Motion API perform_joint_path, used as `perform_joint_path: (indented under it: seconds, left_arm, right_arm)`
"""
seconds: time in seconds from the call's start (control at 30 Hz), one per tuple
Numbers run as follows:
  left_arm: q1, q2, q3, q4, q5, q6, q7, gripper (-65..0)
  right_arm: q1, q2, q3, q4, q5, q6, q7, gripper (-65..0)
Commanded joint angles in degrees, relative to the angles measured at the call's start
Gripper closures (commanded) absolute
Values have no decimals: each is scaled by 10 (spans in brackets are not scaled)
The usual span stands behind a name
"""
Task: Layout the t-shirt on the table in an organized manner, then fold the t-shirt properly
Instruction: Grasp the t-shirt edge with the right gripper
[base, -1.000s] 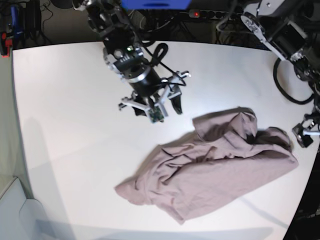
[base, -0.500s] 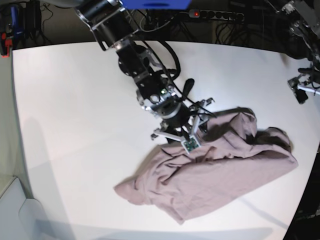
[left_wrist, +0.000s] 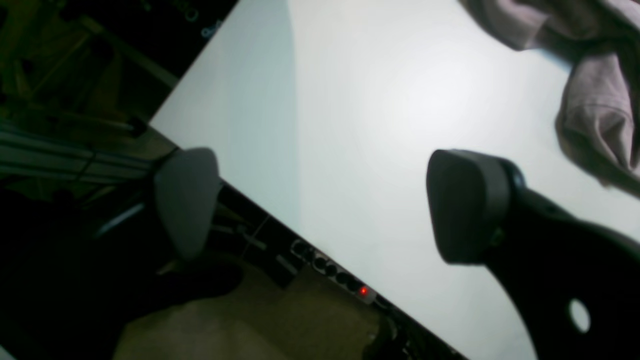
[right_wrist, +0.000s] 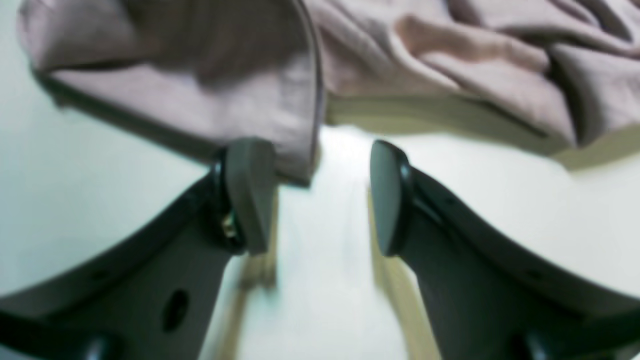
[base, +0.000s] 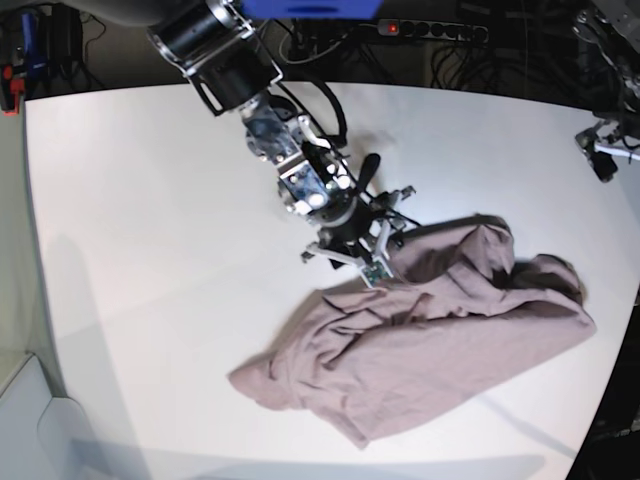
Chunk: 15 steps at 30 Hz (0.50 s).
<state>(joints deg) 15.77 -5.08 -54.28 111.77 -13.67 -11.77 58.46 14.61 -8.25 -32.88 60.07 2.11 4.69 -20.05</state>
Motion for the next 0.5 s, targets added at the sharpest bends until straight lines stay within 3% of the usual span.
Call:
perform_joint_path:
  seconds: [0.0,0.2,0.27,0.33,0.43,0.47]
  left_arm:
    - [12,-9,-6,11,-17,4,-9,-650]
    - [22,-12,-77,7,-84,4,-9,-650]
    - [23,-12,-91,6,-87,4,-9,-650]
    - [27,-12,-99,5,-87,4,-9,-650]
    - [30,-12,-96,5,-88,4,-9,-650]
    - [30,-12,-95,5,-88,4,-9,-650]
  right_arm:
    - [19,-7,0,-2,24,6,22,-312]
    - [50,-7,-2,-50,116,7,34,-304]
    - [50,-7,-5,-50,124,7,34,-271]
    - [49,-7,-5,-50,124,7,34,-206]
    - [47,-7,-5,-49,124,7,31,-23]
    - [45,-7,-5,-43,124,7,30,0]
